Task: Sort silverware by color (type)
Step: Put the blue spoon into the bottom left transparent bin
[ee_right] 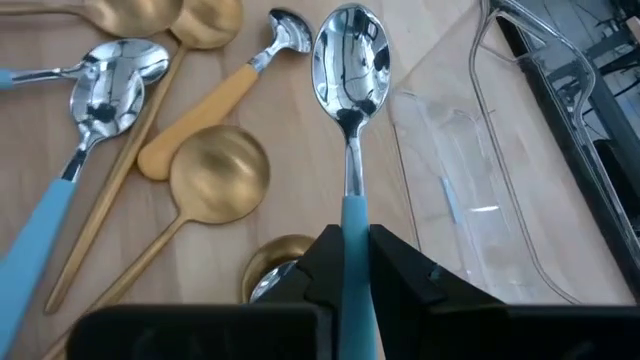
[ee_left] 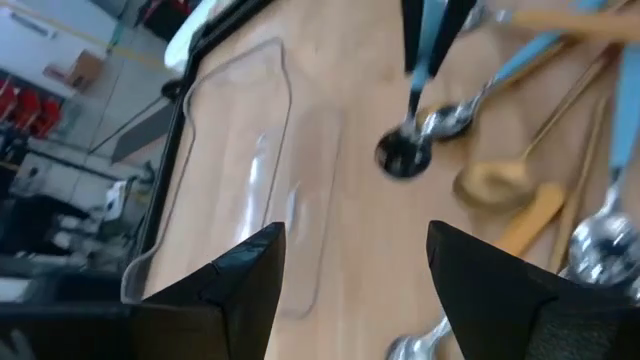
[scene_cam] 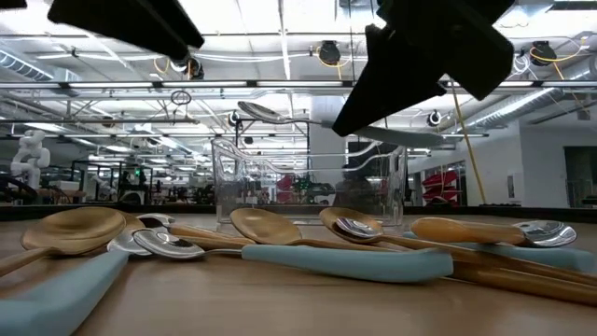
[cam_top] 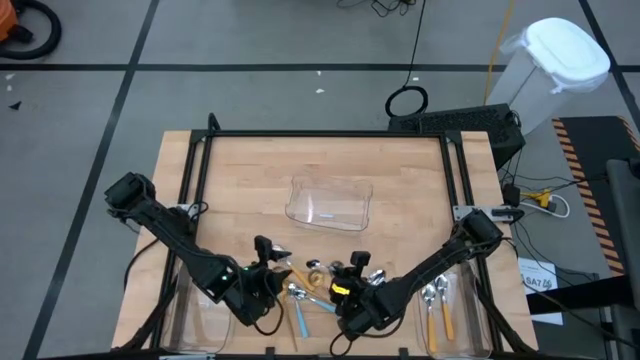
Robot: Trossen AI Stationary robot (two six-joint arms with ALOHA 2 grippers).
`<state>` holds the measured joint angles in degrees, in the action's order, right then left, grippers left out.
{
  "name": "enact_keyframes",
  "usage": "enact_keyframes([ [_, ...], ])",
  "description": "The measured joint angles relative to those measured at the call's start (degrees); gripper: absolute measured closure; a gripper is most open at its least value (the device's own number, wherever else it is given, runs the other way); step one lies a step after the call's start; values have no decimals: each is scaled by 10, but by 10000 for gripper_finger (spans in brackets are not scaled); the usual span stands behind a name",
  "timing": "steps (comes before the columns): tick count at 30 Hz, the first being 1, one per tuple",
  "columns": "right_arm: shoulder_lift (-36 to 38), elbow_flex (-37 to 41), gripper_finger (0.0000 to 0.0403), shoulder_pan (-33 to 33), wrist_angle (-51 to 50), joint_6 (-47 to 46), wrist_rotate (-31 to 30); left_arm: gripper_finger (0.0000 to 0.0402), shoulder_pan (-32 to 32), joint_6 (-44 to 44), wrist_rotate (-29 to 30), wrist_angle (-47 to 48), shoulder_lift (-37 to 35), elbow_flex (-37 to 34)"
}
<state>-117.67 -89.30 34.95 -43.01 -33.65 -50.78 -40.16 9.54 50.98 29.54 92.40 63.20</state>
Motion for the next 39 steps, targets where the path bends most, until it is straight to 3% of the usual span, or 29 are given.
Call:
enact_keyframes([
  [6,24,0,376,16,-10,-6,-5,158,0,-41,-20,-58,0,0],
  [13,48,-1,376,52,-72,-75,-76,158,0,-48,-20,-74,0,0],
  [21,48,-1,375,62,-66,-109,-124,158,0,-61,-29,-147,3,0],
  [26,48,-1,376,63,-32,-108,-163,158,0,-25,-30,-169,3,-1],
  [33,48,-1,376,75,81,-142,-299,158,-10,68,-19,-198,3,-1],
  [39,48,-1,373,82,145,-131,-320,158,-33,89,4,-265,6,-1],
])
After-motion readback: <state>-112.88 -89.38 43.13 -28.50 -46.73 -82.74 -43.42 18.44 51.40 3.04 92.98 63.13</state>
